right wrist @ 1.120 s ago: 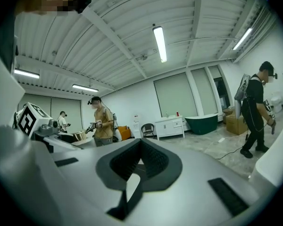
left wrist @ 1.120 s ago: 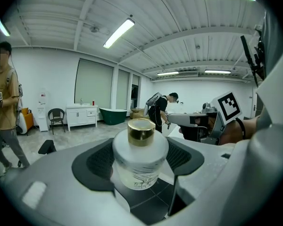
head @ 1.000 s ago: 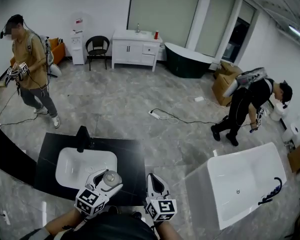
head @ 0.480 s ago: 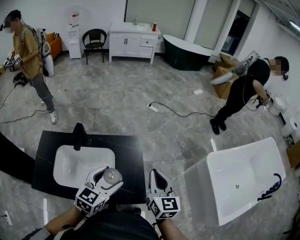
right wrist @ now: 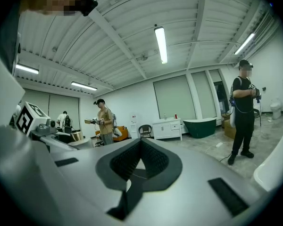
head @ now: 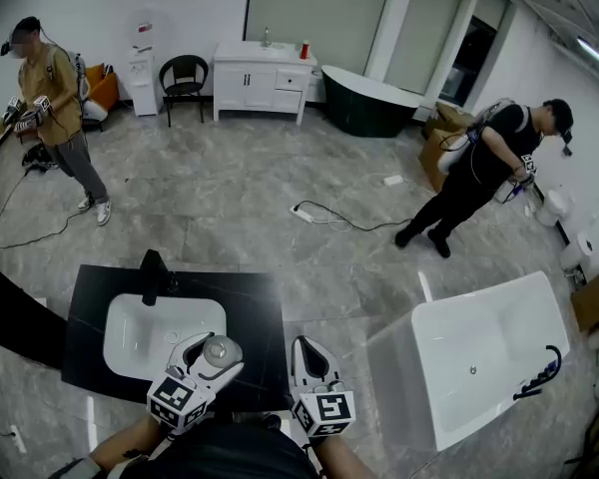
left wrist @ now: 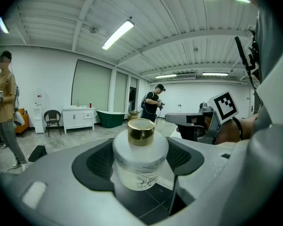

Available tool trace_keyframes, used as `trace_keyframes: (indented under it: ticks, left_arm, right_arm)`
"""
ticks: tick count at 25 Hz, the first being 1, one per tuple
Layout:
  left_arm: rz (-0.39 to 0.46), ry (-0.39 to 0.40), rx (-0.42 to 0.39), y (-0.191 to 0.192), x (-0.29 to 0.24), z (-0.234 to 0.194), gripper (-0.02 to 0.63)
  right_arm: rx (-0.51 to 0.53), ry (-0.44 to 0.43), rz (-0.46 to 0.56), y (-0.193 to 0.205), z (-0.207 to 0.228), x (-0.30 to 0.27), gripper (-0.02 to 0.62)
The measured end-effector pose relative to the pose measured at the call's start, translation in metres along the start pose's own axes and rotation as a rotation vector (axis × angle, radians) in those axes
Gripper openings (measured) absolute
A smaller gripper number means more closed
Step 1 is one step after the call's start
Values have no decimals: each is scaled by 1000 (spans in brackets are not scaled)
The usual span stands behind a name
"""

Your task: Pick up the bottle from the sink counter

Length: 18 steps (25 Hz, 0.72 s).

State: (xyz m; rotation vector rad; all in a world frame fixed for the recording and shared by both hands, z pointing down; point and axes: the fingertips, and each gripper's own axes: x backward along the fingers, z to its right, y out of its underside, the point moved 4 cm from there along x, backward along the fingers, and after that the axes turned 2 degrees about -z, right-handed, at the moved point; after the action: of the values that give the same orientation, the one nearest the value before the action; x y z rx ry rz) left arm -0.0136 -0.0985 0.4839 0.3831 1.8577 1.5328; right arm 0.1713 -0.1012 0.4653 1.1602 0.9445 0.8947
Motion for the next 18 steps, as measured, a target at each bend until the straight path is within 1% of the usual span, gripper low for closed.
trace_keyframes:
  ticks: [9, 18]
  left_arm:
    - [-7, 10, -20, -5, -9, -3, 334]
    - [-4, 28, -20, -12, -16, -12, 334]
  right_arm:
    - [8, -33, 1, -2, -1, -9, 6]
    - [9, -36, -12, -5, -3, -19, 6]
